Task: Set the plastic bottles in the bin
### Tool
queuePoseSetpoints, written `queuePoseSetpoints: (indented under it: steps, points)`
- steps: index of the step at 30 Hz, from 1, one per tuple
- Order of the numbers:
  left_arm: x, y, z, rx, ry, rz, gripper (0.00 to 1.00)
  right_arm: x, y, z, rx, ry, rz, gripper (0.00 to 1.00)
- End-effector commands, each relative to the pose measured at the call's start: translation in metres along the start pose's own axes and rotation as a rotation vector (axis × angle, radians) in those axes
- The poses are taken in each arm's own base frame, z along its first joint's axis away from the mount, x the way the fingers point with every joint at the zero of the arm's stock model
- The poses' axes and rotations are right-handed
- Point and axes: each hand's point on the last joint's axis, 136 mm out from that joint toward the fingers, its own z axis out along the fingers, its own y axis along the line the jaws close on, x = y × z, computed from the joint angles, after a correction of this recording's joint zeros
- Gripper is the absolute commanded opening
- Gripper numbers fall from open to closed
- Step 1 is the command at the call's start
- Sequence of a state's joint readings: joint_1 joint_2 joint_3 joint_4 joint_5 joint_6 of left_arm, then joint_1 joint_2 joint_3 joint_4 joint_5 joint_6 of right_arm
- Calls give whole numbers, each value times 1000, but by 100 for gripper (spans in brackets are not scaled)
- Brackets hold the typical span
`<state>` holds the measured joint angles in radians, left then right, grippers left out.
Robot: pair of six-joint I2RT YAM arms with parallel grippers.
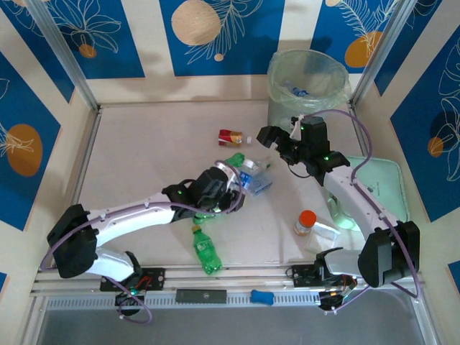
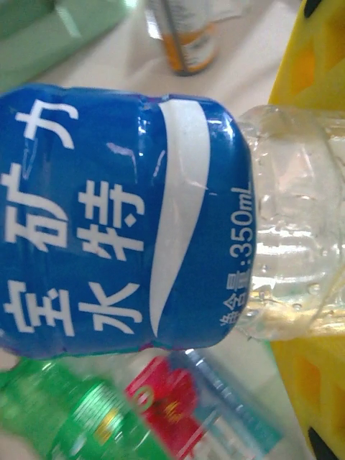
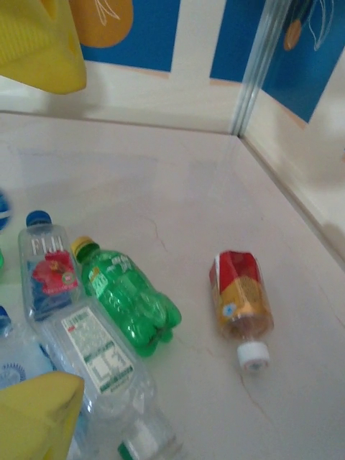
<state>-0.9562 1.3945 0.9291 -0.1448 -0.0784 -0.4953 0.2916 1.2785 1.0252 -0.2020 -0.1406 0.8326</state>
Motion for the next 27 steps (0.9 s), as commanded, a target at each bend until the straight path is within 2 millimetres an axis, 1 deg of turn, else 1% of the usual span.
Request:
queuePoseSetpoints:
  steps: [1,5,8,10,13,19,27]
  points:
    - [-39,1,-5,69,-155,-121,47,5,31,2,-121,38,-9,99]
    - [-68,11,-10,91,-250,-165,46,14,48,11,-165,75,-37,100]
    - [-82,14,-13,113,-276,-177,46,23,57,18,-190,105,-56,98]
    - [-87,12,-15,131,-287,-176,46,29,63,23,-211,125,-66,96]
    - [-87,8,-17,158,-285,-166,46,38,70,31,-238,160,-79,93]
    - [-78,10,-17,166,-270,-182,46,51,82,44,-269,218,-92,90]
    - [-79,15,-21,159,-280,-174,47,65,80,60,-268,277,-87,82]
